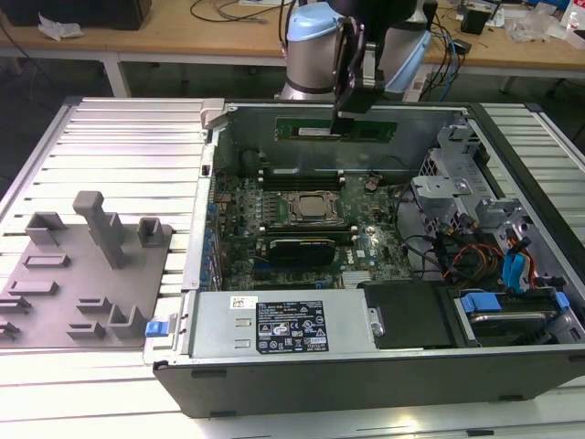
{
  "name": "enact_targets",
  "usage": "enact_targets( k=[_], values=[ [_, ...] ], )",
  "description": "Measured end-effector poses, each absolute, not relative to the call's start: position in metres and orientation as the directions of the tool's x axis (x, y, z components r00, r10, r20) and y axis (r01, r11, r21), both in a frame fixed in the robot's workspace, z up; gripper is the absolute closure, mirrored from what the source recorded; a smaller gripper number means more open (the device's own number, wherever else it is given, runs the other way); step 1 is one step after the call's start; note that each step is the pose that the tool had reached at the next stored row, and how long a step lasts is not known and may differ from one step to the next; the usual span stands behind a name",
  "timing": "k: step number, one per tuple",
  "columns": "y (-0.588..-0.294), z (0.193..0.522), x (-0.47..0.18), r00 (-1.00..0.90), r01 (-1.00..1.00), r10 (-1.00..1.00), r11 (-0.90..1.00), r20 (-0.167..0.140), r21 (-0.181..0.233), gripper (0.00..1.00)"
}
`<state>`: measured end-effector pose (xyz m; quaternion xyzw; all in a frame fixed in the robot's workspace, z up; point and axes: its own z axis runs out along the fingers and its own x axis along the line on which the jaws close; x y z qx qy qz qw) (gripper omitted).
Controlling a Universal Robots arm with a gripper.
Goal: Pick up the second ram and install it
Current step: 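Pick up the second ram and move it above second insertion slot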
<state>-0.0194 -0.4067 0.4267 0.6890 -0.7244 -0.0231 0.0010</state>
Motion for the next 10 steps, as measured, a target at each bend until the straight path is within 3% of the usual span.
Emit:
enact_targets(
  k=[10],
  values=[
    [-0.384, 0.411, 0.013, -0.051, -0.998, -0.998, 0.050, -0.030, 0.045, 0.87]
  ],
)
